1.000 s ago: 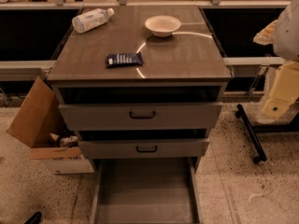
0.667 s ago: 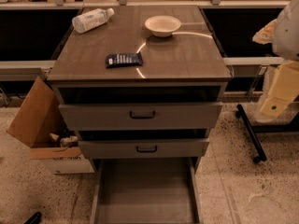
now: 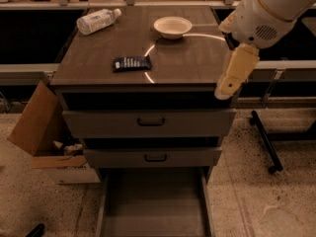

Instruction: Place rxbar blueberry into bottom drawer

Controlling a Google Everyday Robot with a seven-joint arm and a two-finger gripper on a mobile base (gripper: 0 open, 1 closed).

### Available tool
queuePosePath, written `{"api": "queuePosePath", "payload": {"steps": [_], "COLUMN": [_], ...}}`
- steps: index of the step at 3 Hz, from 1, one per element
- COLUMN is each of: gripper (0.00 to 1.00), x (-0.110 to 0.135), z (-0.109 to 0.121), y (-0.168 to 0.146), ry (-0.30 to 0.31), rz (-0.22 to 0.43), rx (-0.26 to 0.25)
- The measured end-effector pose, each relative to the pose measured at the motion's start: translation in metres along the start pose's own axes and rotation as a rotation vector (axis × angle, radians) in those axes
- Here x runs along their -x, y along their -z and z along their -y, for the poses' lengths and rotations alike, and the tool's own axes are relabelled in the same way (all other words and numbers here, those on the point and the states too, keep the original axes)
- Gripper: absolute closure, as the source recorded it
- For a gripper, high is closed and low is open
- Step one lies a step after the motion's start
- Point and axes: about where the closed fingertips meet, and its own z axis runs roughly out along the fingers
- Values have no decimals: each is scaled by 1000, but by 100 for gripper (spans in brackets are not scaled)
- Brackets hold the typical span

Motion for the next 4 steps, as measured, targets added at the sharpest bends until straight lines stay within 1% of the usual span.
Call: {"api": "queuePosePath", "payload": {"steps": [1,2,4], "gripper": [0,0,0], "x": [45,45,82], "z": [26,26,69], "y": [-42,-42,-80], "ry": [3,3,-4], "rz": [81,81,263], "rx": [45,45,-7]}}
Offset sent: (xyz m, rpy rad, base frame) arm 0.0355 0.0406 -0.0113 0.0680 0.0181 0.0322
